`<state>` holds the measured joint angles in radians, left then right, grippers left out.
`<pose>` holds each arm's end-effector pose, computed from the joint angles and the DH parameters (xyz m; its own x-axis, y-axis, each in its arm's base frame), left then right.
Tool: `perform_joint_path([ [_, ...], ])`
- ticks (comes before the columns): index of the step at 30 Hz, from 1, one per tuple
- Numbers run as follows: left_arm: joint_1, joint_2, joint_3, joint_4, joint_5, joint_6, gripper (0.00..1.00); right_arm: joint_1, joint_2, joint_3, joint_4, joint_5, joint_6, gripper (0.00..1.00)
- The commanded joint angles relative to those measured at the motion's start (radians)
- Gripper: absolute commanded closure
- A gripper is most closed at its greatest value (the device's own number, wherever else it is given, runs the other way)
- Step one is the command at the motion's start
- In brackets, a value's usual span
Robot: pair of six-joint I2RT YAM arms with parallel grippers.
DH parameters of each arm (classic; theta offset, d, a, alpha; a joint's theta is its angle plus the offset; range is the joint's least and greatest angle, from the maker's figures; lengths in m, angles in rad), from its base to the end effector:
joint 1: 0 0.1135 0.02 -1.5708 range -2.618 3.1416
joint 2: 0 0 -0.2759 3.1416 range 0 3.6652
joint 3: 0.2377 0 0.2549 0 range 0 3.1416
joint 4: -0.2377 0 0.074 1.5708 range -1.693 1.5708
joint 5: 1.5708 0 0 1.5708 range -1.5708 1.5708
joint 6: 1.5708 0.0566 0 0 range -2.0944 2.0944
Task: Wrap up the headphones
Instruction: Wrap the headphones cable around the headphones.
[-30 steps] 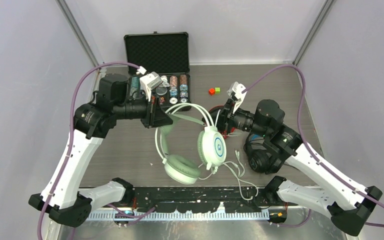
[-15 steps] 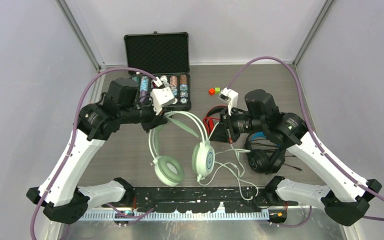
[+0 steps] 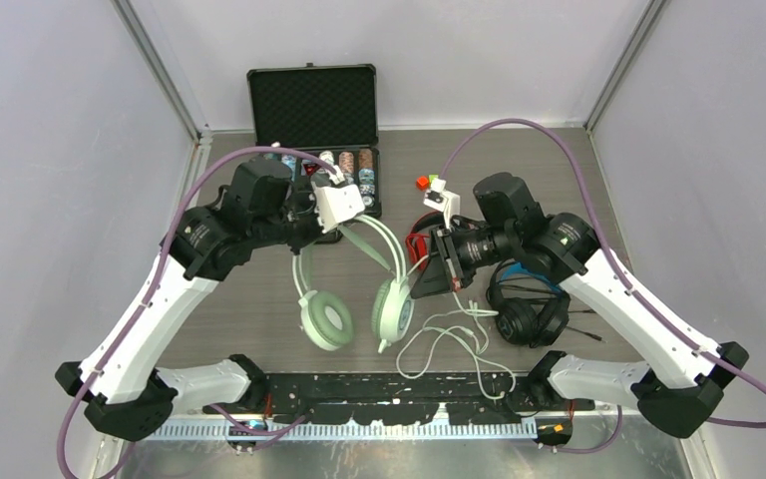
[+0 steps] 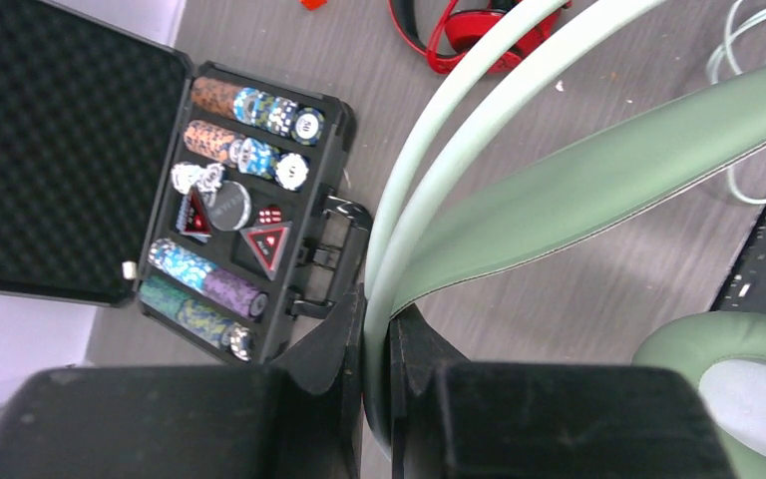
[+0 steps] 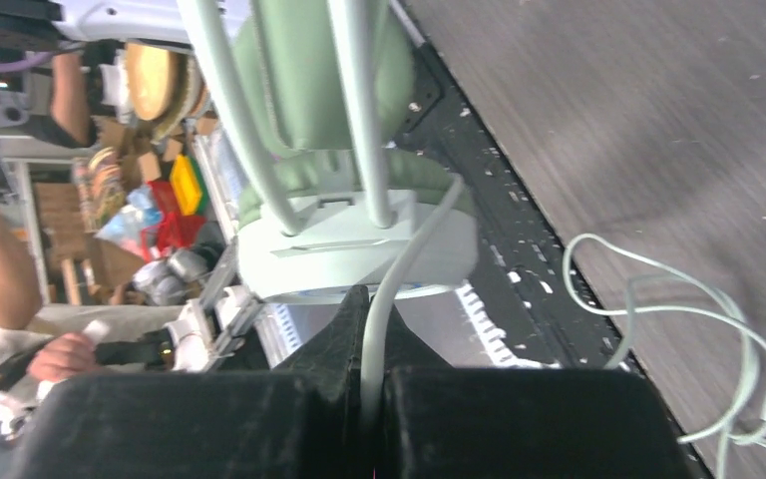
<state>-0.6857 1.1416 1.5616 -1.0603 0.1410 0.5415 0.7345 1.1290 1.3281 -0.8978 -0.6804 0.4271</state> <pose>0.1584 -0.1399 0.4425 -0.0281 0.6824 -0.7305 0.8503 0.4005 0.3414 0.1419 0.1761 0.3948 -0.7984 -0.2871 -0.5293 -0.6018 0.4098 0.6855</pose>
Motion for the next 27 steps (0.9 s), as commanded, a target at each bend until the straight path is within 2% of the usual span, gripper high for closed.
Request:
perform_joint_path([
  [1, -0.011, -0.022, -0.032, 0.039, -0.068, 0.128, 1.0, -0.011, -0.018, 0.013, 0.175, -0.162, 0.114, 1.0],
  [6, -0.011, -0.03, -0.058, 0.085, -0.102, 0.129, 1.0, -0.012, -0.04, -0.058, 0.365, -0.213, 0.27, 0.98],
  [10, -0.011, -0.037, -0.079, 0.113, -0.148, 0.1, 1.0, -0.011, -0.053, -0.175, 0.65, -0.223, 0.488, 0.89],
  [12, -0.012, -0.041, -0.086, 0.129, -0.173, 0.067, 1.0, -0.011, -0.056, -0.208, 0.756, -0.198, 0.564, 0.89],
  [20, -0.011, -0.083, -0.135, 0.161, -0.244, -0.073, 1.0, -0.011, -0.039, -0.199, 0.863, -0.078, 0.64, 0.87],
  [27, -0.011, -0.055, -0.083, 0.088, -0.358, -0.395, 1.0, -0.009, 0.021, -0.224, 1.044, -0.042, 0.801, 0.85],
])
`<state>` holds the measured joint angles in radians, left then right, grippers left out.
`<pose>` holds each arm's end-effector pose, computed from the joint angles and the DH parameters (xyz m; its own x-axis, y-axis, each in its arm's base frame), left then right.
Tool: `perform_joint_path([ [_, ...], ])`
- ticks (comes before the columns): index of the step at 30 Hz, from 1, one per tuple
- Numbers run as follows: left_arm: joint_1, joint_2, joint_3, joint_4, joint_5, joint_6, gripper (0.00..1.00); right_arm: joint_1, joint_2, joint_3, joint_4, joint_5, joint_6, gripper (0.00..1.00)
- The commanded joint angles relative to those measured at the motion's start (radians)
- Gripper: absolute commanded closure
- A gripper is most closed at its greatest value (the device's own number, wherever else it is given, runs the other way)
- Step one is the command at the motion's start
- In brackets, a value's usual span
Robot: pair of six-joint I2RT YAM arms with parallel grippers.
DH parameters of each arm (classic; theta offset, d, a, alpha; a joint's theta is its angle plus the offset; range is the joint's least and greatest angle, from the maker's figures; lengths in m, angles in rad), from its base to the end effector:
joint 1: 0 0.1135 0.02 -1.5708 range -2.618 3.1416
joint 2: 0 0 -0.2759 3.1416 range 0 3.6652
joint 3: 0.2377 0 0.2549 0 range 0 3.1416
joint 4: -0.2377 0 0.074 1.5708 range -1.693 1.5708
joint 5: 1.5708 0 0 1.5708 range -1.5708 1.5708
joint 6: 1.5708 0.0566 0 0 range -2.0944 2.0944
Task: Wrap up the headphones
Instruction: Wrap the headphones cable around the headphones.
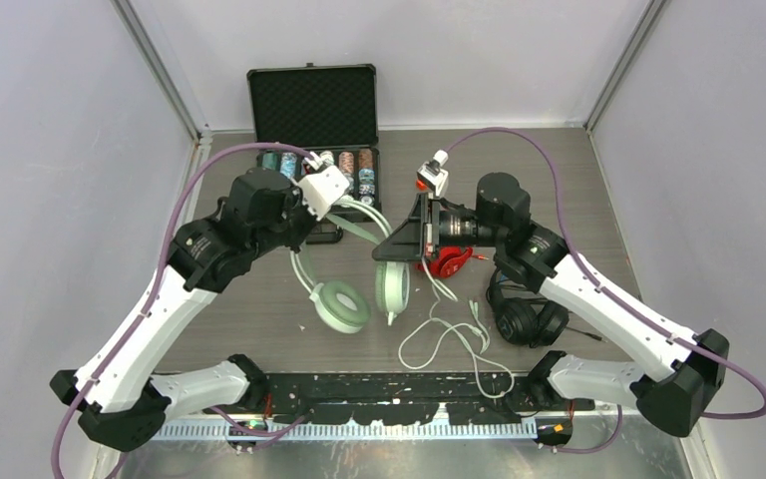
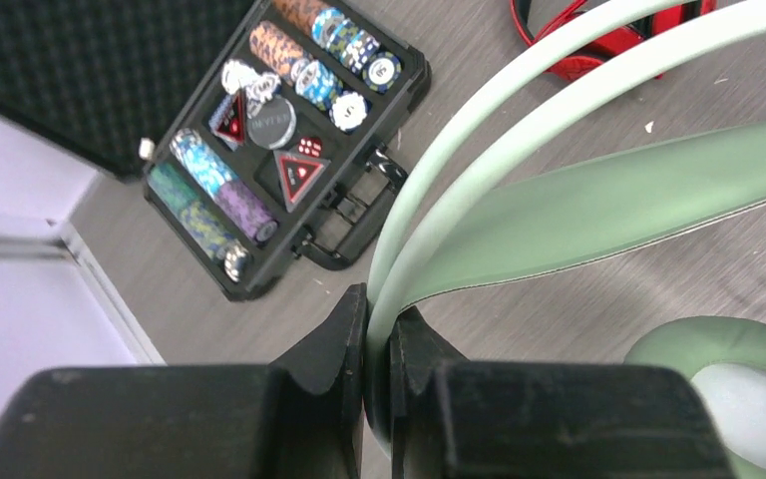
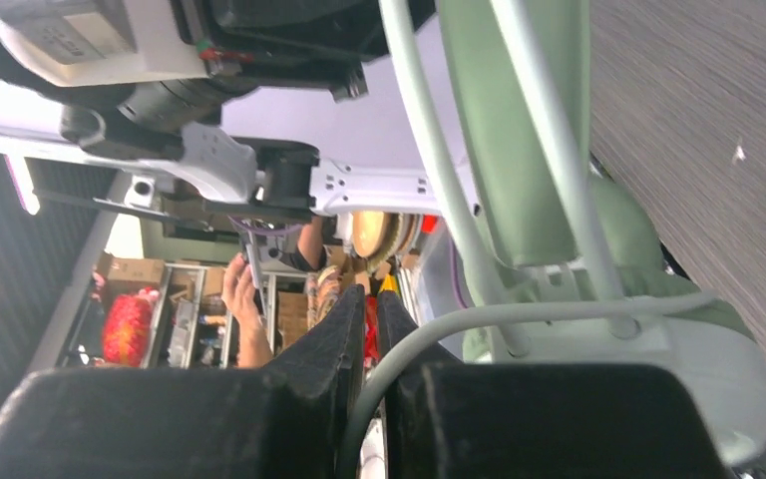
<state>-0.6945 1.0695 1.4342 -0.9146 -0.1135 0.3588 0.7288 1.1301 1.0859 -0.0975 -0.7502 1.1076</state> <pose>0.1643 -0.1285 0.4318 -0.1787 0.6030 -0.7775 0.6669 0.6552 0.3548 0.1733 0.2064 0.3958 -0.9334 0.0441 -0.3562 -0.3484 0.1271 0.9287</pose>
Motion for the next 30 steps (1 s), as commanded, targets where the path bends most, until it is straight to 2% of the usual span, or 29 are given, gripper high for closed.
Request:
perform_joint_path([
  [1, -0.003, 0.027, 0.056, -0.078, -0.125, -0.237, 1.0, 0.0, 0.026, 0.018, 0.264, 0.024, 0.134, 0.85],
  [6, -0.002, 0.039, 0.074, -0.117, -0.215, -0.342, 1.0, 0.014, 0.049, 0.048, 0.23, 0.043, 0.119, 0.81],
  [14, -0.002, 0.044, 0.086, -0.129, -0.277, -0.474, 1.0, 0.04, 0.097, 0.096, 0.174, 0.071, 0.079, 0.76],
  [30, 0.007, 0.046, 0.084, -0.093, -0.431, -0.804, 1.0, 0.161, 0.255, 0.221, 0.116, 0.147, 0.007, 0.64],
])
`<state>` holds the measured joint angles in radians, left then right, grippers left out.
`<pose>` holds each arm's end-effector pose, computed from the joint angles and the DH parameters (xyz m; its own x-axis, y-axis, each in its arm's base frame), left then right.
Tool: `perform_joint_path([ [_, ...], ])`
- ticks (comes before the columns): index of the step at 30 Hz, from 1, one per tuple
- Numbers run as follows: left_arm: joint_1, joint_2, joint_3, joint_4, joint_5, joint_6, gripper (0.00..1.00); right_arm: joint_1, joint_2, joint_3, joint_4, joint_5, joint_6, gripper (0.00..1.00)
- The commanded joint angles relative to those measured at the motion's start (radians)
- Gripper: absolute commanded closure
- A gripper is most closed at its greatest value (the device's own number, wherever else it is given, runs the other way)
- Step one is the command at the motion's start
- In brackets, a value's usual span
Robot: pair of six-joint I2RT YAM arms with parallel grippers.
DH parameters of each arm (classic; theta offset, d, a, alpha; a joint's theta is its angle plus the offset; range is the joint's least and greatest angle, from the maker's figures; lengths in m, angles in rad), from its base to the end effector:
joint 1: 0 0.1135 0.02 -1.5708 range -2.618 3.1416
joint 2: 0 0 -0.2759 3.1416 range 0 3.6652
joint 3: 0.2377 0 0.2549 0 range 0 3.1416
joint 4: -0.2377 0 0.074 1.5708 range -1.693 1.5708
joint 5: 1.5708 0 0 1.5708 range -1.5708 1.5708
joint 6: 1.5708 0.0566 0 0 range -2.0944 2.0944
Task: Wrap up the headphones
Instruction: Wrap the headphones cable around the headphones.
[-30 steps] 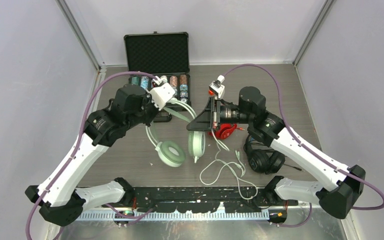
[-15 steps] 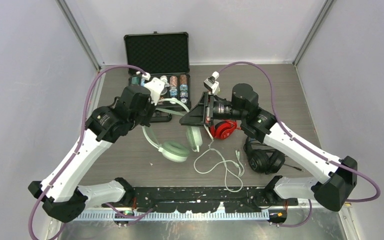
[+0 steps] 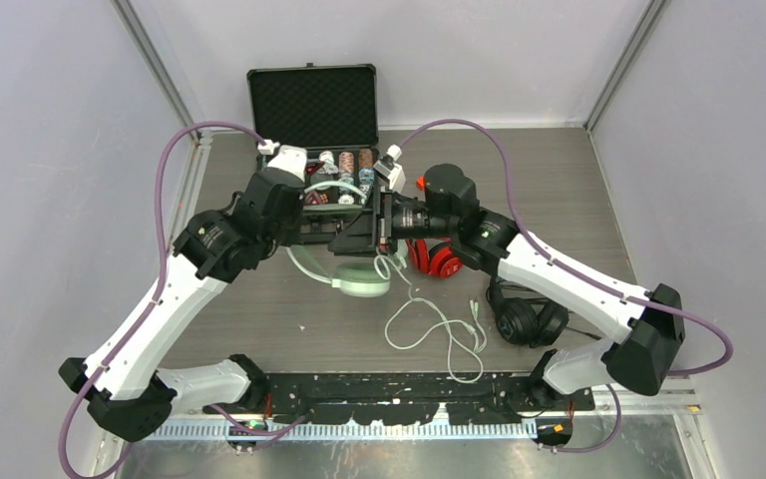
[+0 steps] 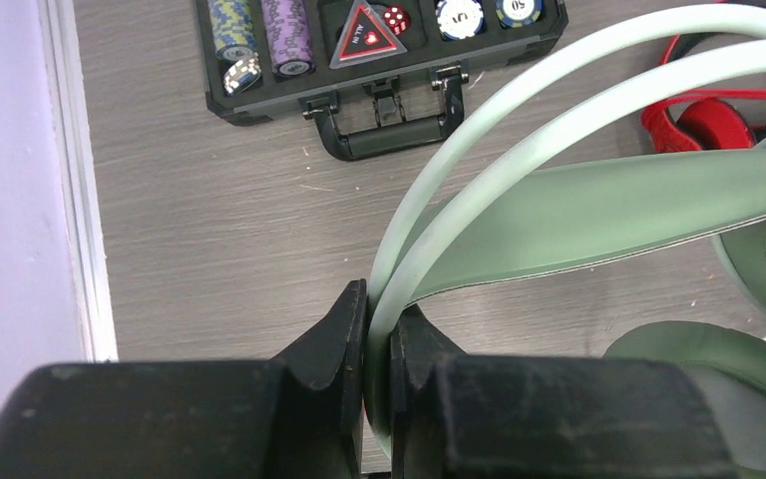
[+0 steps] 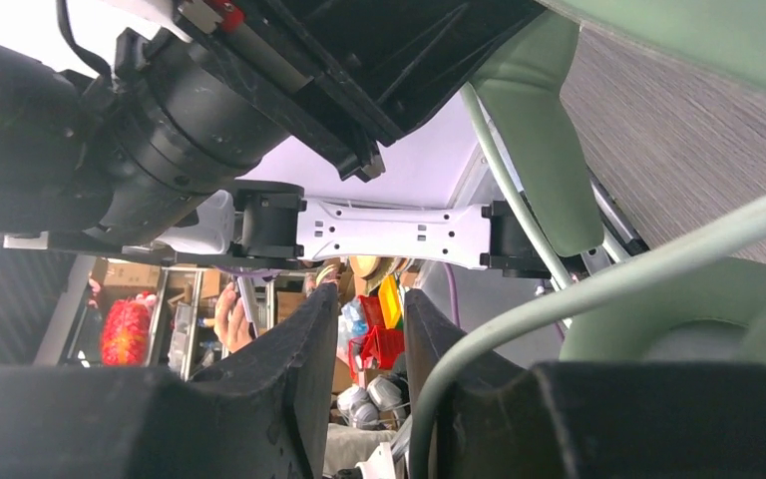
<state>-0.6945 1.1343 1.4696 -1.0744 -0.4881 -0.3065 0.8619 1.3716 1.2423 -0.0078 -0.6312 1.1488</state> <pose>0.1777 -0.1135 0.4182 -0.5837 0.1393 -0.7999 0.1289 0.9886 0.0782 0.1943 0.2778 0.3952 -0.9427 0.0322 -0.3322 -0.3257 0.1282 0.9367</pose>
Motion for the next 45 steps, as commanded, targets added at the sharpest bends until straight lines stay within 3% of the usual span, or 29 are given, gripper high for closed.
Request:
perform_joint_path([
  [1, 0.017, -0.017, 0.05, 0.069, -0.056, -0.157, 1.0, 0.035, 0.016, 0.066, 0.024, 0.036, -0.039, 0.63],
  [10, 0.174, -0.032, 0.024, 0.18, 0.079, -0.287, 1.0, 0.092, 0.021, 0.11, -0.102, 0.126, -0.139, 0.59],
  [19, 0.205, -0.025, 0.011, 0.264, 0.118, -0.372, 1.0, 0.154, 0.04, 0.165, -0.238, 0.274, -0.259, 0.59],
  [31, 0.312, -0.051, -0.032, 0.375, 0.233, -0.499, 1.0, 0.267, 0.017, 0.132, -0.279, 0.467, -0.387, 0.6],
  [45, 0.348, -0.11, -0.078, 0.499, 0.308, -0.623, 1.0, 0.291, -0.032, -0.044, -0.094, 0.542, -0.446, 0.86],
])
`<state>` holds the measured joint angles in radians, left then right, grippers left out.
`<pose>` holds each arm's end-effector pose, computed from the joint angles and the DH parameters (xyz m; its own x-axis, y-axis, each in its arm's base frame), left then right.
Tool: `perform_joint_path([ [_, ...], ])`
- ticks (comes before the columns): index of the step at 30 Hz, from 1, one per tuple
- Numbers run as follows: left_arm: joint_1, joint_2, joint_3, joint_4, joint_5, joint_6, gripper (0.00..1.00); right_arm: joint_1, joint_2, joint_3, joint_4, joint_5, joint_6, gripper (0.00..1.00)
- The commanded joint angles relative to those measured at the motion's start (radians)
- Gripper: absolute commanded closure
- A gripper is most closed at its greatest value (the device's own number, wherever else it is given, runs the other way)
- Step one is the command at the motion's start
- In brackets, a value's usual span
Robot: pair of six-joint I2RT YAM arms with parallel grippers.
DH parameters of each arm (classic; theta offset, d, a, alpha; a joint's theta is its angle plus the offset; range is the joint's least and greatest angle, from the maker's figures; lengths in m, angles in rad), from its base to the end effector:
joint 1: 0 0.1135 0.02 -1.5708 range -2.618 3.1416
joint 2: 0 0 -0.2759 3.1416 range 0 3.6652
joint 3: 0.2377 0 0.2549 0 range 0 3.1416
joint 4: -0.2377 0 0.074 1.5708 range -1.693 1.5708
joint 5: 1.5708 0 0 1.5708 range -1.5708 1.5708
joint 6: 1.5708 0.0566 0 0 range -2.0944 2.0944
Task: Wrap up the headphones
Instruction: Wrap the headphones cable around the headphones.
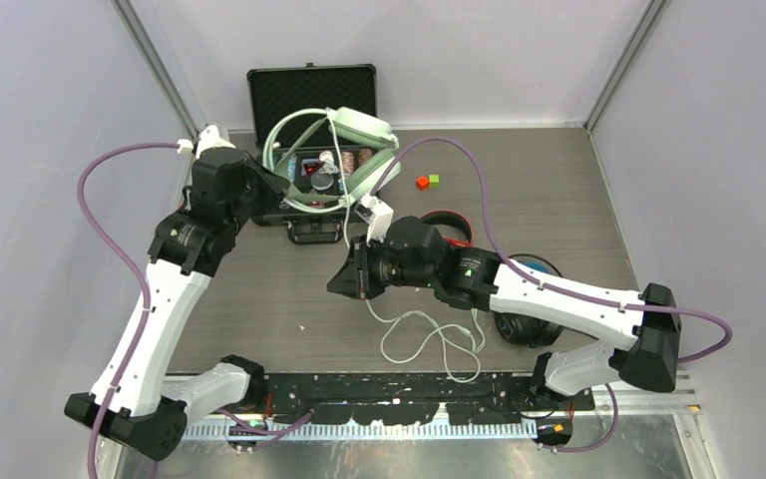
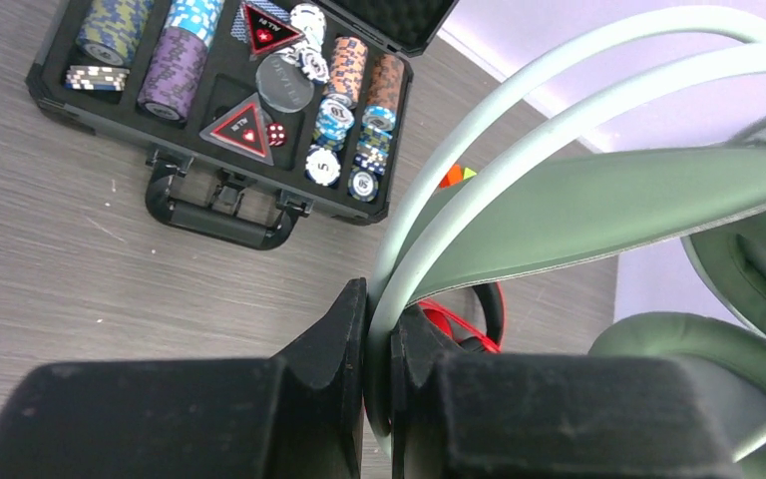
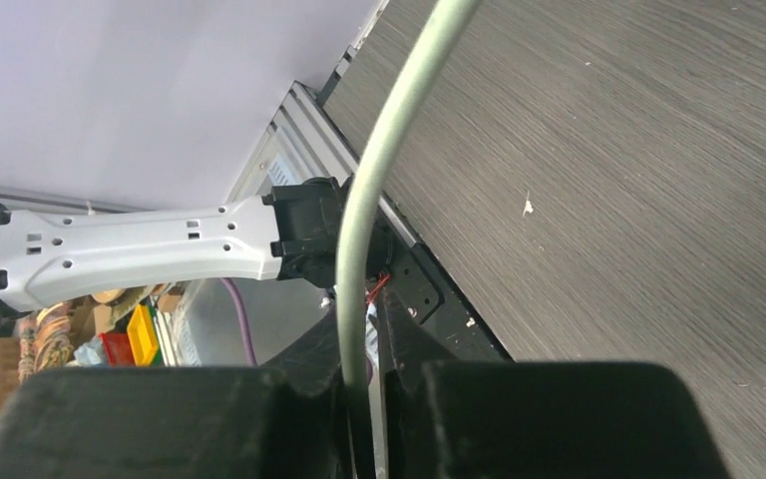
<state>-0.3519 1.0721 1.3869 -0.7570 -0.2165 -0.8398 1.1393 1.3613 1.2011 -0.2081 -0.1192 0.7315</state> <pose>0.2125 -0.0651 0.4343 -0.3831 -0.6339 -0.6718 -0.1960 0.7666 -0.6115 0.1353 0.3100 0.3562 -0.7455 -0.0333 -0.6657 -0.6051 0.4525 0.6551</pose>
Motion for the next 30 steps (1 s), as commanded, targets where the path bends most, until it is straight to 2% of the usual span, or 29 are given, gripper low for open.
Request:
perform_joint_path([
  [1, 0.005, -0.05, 0.0, 0.186, 0.034, -0.089, 1.0, 0.02, -0.017, 0.002, 0.107, 0.027, -0.037, 0.89],
  [7, 0.006, -0.049, -0.01, 0.203, 0.038, -0.085, 1.0, 0.078, 0.018, 0.062, 0.066, 0.061, -0.078, 0.99],
  [18, 0.005, -0.028, -0.006, 0.217, 0.036, -0.076, 1.0, 0.149, 0.045, 0.146, -0.01, 0.177, -0.135, 1.0],
  [30, 0.005, -0.026, -0.033, 0.236, 0.042, -0.085, 1.0, 0.155, 0.11, 0.184, -0.067, 0.341, -0.149, 0.99],
])
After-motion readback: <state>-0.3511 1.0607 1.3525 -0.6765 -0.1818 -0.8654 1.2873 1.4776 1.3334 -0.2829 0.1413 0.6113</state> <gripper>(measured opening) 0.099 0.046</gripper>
